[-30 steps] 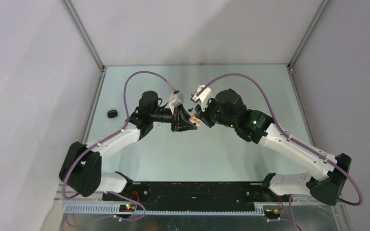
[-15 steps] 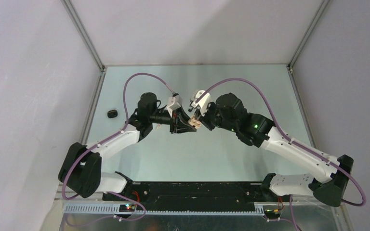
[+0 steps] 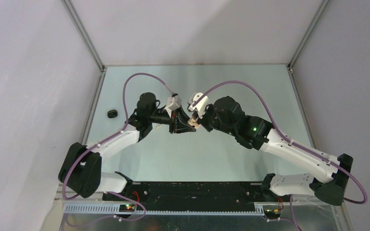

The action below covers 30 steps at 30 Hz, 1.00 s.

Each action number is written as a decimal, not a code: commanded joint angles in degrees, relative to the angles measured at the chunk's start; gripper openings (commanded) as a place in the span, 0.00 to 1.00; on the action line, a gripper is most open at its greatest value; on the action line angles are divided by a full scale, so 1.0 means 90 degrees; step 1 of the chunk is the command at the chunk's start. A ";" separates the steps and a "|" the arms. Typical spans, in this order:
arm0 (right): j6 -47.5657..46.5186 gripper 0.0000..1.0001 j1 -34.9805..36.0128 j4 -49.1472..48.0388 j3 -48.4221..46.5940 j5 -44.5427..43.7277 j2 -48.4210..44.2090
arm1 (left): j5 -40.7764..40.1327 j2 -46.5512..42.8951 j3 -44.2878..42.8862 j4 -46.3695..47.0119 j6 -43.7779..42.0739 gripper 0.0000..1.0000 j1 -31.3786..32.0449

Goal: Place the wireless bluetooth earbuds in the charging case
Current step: Place the earbud in the charging case.

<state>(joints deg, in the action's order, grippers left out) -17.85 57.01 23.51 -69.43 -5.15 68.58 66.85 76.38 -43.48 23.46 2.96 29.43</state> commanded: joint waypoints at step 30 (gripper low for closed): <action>0.0564 0.04 0.0199 -0.0235 -0.0227 -0.0115 0.0278 | 0.0180 -0.0122 0.0328 0.1643 0.0994 0.00 -0.0145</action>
<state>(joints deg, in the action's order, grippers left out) -10.07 57.28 24.82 -71.99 -4.78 71.20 68.25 76.38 -38.37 36.69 11.57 27.81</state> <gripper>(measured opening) 0.194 0.323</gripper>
